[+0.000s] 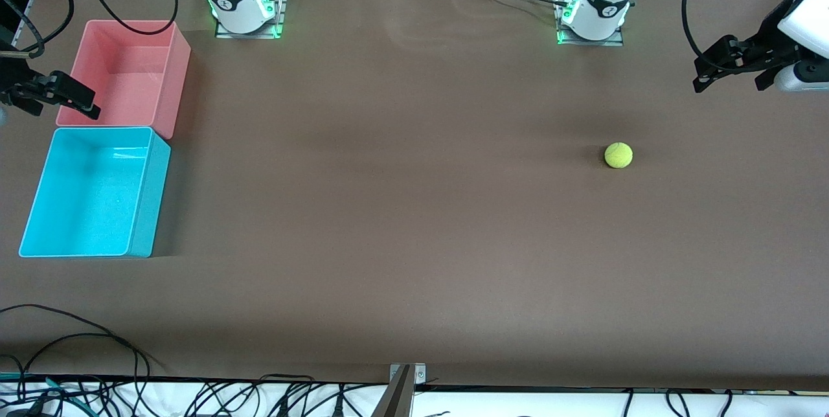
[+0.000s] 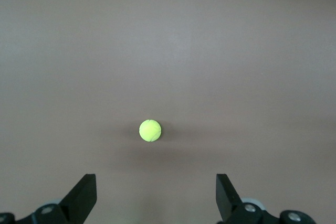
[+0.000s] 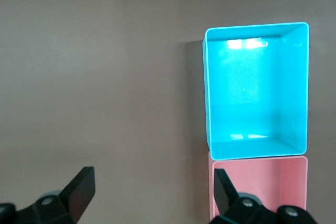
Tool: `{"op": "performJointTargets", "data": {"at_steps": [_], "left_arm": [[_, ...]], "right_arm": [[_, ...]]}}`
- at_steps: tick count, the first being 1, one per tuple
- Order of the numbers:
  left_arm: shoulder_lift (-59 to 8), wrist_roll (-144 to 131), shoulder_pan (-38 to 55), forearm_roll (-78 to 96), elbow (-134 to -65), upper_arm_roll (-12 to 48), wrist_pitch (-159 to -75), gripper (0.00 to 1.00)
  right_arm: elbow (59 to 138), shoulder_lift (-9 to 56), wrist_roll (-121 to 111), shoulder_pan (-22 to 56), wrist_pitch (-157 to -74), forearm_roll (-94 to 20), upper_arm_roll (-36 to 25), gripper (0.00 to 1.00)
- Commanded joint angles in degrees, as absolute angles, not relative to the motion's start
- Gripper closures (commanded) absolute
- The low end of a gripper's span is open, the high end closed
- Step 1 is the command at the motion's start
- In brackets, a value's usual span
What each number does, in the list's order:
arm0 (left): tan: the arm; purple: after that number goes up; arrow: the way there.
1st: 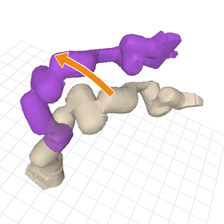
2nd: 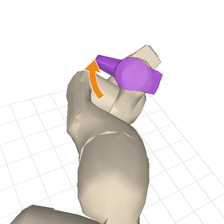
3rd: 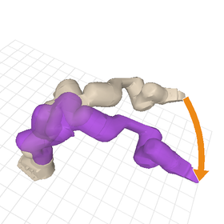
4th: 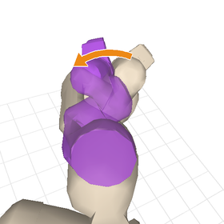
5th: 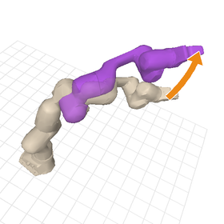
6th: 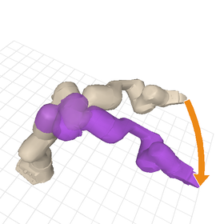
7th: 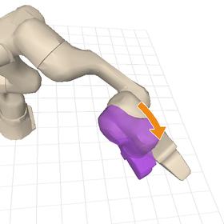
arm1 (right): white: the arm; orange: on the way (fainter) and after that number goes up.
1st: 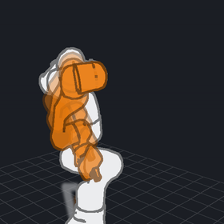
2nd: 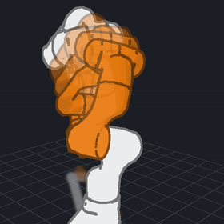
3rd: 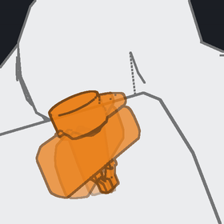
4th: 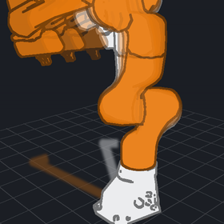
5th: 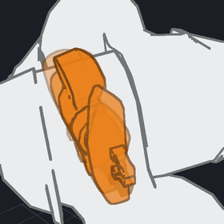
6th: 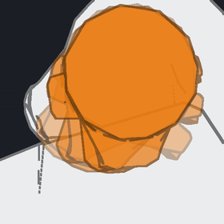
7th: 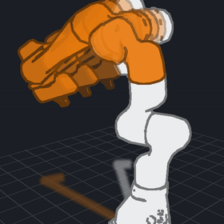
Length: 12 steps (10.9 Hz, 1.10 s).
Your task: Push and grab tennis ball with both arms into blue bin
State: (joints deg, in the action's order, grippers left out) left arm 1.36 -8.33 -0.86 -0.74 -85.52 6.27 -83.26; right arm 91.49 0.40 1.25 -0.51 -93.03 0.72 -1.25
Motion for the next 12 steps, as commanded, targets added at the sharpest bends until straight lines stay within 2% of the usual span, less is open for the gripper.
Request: {"op": "performJointTargets", "data": {"at_steps": [1,9,12], "left_arm": [[1.14,-8.00,-0.53,-1.32,-84.11,6.33,-82.61,0.00],[1.05,-8.35,-0.88,0.52,-85.42,6.59,-85.15,0.00],[4.31,-8.44,-0.88,-0.17,-92.80,6.33,-93.15,0.00]], "right_arm": [[90.18,0.62,0.88,-0.79,-92.72,1.41,-1.41,0.00],[89.82,0.53,1.23,-0.79,-92.72,1.32,-1.32,0.00],[89.38,0.53,1.14,-0.79,-92.64,1.23,-1.41,0.00]]}}
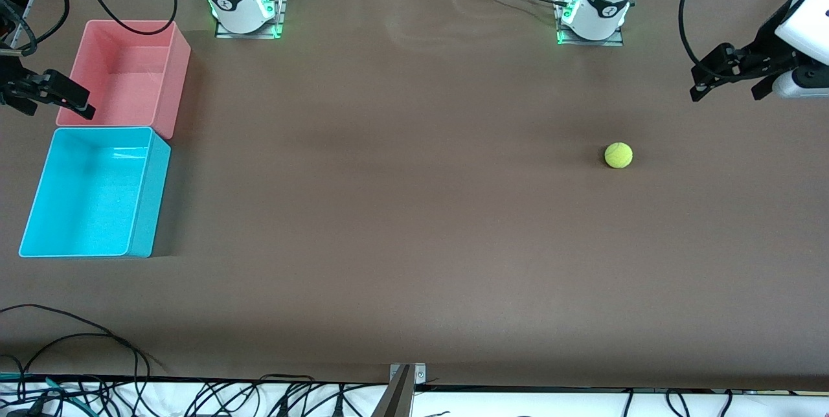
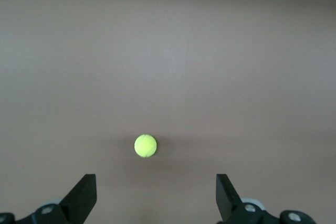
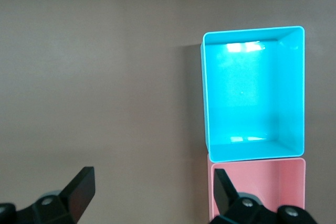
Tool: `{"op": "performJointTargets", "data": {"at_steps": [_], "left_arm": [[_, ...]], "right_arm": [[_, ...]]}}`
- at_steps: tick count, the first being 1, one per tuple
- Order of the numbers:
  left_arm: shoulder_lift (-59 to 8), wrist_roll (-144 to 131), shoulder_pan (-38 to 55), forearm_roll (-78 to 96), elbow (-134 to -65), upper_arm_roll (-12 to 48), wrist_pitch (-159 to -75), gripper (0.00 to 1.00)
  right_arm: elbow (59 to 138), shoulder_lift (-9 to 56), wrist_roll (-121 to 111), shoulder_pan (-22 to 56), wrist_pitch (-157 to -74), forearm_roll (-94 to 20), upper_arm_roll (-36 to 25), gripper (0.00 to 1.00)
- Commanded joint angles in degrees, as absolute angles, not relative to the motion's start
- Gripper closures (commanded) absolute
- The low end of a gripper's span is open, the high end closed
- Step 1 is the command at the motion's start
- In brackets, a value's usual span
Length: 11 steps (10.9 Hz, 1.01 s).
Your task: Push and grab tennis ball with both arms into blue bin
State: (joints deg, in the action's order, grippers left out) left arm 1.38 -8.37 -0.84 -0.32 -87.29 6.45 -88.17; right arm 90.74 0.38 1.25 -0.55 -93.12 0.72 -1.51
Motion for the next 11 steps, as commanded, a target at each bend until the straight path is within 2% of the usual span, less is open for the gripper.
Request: {"op": "performJointTargets", "data": {"at_steps": [1,5,8,11], "left_arm": [[4.22,-8.44,-1.05,-0.26,-94.12,6.24,-94.30,0.00],[3.52,-8.52,-1.76,-0.61,-100.27,5.27,-98.95,0.00],[2.64,-8.53,-2.72,-0.62,-101.78,5.01,-100.19,0.00],[0.62,-7.83,-2.90,-1.31,-104.06,3.88,-105.02,0.00]], "right_arm": [[89.38,0.53,1.06,-0.79,-92.64,1.23,-1.41,0.00],[89.38,0.53,1.14,-0.79,-92.64,1.23,-1.41,0.00],[89.38,0.53,1.23,-0.79,-92.64,1.14,-1.41,0.00],[89.38,0.53,1.23,-0.79,-92.55,1.23,-1.41,0.00]]}}
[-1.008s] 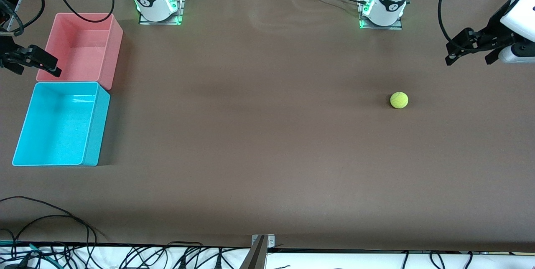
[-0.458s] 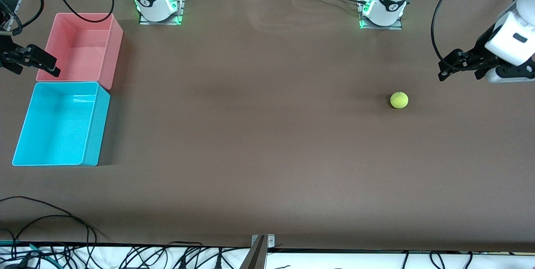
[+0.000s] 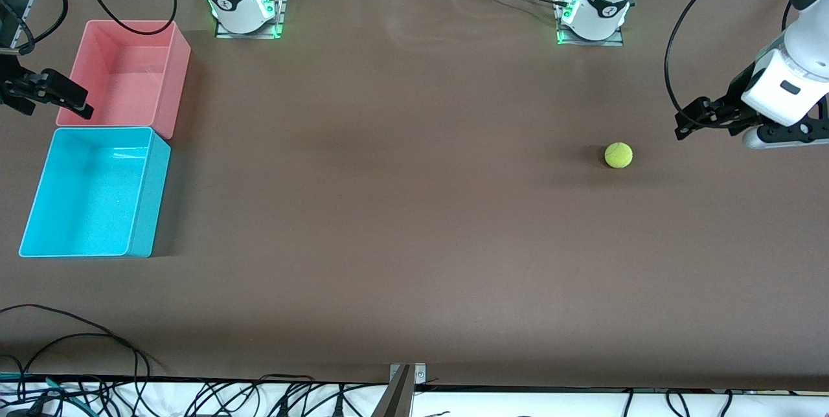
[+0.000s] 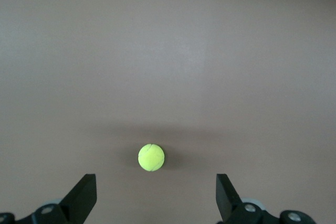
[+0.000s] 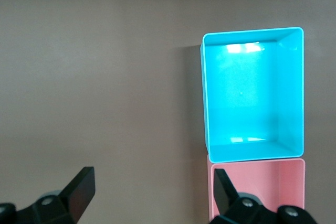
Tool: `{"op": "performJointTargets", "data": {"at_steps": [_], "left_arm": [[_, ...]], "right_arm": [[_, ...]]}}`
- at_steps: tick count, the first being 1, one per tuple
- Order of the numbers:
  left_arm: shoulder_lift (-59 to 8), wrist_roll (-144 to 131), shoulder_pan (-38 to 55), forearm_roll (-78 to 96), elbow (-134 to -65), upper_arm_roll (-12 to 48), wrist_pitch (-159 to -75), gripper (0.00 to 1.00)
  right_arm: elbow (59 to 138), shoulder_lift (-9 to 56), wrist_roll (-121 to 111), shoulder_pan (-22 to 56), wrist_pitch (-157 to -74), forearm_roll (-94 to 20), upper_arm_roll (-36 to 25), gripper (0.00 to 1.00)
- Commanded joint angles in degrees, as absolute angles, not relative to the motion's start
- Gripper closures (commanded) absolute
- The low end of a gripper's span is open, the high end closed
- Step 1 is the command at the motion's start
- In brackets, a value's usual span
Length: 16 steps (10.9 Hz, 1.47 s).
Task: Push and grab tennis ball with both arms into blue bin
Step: 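Lower the left gripper down beside the tennis ball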
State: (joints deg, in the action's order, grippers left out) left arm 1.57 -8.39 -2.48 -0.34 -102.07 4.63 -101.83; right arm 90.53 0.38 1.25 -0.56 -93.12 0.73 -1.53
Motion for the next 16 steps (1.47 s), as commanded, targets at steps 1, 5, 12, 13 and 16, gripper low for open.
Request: {"op": "performJointTargets", "data": {"at_steps": [1,5,12,13,16], "left_arm": [[-0.60,-7.65,-2.90,-1.23,-104.15,2.13,-105.12,0.00],[-3.43,2.72,-3.34,-1.23,-104.15,1.41,-105.55,0.00],[-3.78,37.47,-5.44,-0.97,-110.56,1.32,-107.65,0.00],[-3.78,43.53,-6.15,-0.79,-111.87,1.32,-108.97,0.00],[-5.09,64.69,-7.64,-0.53,-116.79,-0.09,-116.69,0.01]], "right_arm": [[89.38,0.53,1.14,-0.88,-92.46,1.23,-1.41,0.00],[89.30,0.53,1.23,-0.88,-92.29,1.23,-1.49,0.00],[88.68,0.35,0.53,-0.88,-91.85,1.05,-2.72,0.00],[88.68,0.35,0.53,-0.97,-91.85,1.05,-2.72,0.00],[88.59,0.35,0.53,-0.97,-91.85,1.05,-2.81,0.00]]}}
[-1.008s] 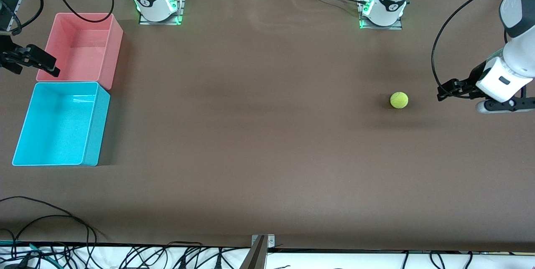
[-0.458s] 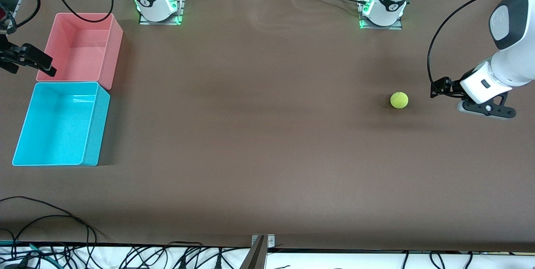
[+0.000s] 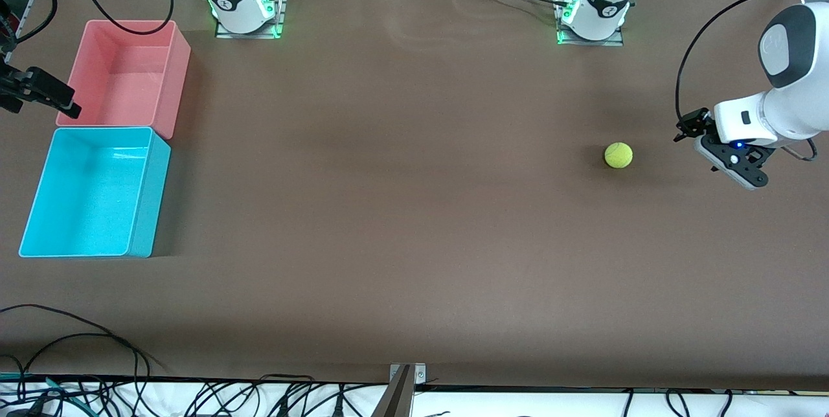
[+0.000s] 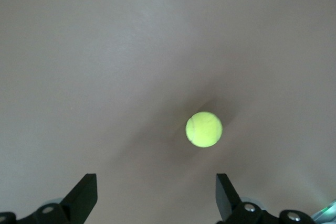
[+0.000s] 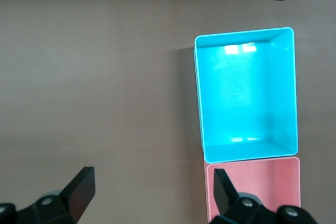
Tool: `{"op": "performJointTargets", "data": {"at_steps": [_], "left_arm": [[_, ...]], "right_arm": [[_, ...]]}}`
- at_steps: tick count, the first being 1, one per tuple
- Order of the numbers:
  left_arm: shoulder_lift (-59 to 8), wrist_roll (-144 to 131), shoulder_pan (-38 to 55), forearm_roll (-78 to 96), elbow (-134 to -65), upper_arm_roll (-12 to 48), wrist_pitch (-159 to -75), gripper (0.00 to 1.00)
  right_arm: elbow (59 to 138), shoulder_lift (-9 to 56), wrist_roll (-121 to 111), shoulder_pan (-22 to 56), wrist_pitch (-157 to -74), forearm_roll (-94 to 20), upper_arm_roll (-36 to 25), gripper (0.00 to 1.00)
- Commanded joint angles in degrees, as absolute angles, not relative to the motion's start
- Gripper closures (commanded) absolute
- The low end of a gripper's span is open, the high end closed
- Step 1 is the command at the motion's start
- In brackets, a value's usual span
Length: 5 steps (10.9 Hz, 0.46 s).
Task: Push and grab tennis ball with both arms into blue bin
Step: 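Lower the left gripper down beside the tennis ball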
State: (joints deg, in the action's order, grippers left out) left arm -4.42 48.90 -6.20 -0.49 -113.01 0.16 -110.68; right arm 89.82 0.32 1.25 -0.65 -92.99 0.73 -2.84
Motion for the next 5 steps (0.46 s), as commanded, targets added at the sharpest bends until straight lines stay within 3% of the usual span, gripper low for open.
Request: {"op": "performJointTargets", "data": {"at_steps": [1,5], "left_arm": [[-5.62,70.26,-8.69,-0.44,-118.20,-0.09,-119.15,0.00],[-5.80,83.74,-9.22,-0.88,-123.82,-0.09,-123.39,0.01]], "right_arm": [[88.59,0.35,0.53,-0.97,-91.85,1.14,-2.81,0.00],[88.59,0.26,0.44,-0.97,-91.76,1.23,-2.99,0.00]]}}
